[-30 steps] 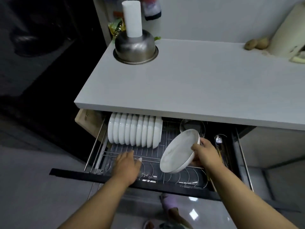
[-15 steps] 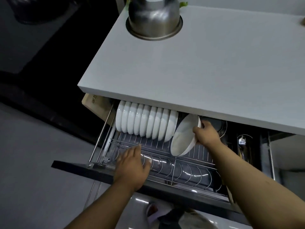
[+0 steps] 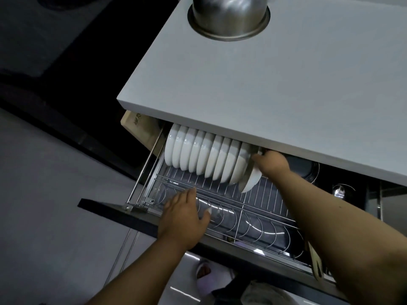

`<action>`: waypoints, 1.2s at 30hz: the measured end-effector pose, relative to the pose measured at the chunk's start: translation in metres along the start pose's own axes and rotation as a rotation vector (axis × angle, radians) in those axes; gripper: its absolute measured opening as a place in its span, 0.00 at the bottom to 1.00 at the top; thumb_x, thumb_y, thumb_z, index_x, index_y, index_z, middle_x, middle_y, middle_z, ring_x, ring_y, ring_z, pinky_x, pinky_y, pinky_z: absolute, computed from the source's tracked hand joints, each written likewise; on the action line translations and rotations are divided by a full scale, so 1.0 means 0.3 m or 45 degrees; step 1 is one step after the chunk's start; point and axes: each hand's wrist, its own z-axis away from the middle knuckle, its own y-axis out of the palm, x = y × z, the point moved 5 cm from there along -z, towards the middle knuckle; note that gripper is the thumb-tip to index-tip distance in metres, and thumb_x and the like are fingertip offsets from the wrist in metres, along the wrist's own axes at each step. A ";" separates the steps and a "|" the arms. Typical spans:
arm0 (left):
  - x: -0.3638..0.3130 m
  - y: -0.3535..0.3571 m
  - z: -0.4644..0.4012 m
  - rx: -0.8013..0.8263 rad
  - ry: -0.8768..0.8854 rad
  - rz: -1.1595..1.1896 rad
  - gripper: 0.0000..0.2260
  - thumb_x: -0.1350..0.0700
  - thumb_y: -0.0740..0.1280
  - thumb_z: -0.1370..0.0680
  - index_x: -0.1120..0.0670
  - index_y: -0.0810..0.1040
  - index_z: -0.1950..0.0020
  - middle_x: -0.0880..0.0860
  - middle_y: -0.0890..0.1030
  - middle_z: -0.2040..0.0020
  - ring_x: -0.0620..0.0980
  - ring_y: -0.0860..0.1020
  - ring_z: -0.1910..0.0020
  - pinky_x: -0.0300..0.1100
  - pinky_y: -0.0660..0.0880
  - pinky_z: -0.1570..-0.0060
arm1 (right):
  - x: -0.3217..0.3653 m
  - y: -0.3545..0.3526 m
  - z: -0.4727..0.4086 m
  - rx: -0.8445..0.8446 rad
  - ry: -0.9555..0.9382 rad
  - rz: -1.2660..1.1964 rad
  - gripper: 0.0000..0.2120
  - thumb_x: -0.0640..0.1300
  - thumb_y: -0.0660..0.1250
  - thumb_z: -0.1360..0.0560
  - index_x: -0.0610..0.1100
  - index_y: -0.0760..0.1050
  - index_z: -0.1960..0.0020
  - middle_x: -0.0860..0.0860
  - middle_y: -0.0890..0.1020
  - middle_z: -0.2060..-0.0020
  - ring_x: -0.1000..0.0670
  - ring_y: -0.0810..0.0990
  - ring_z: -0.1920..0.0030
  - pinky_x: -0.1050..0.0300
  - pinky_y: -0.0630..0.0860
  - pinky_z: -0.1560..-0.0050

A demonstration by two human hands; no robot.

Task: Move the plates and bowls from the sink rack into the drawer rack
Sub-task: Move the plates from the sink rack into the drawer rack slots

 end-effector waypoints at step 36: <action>-0.025 -0.017 0.015 0.054 0.011 0.009 0.26 0.42 0.56 0.21 0.53 0.60 0.26 0.53 0.70 0.30 0.53 0.67 0.32 0.48 0.68 0.37 | -0.124 0.001 0.280 -0.080 0.011 -0.148 0.18 0.54 0.64 0.24 0.43 0.70 0.40 0.43 0.79 0.49 0.44 0.78 0.53 0.58 0.69 0.56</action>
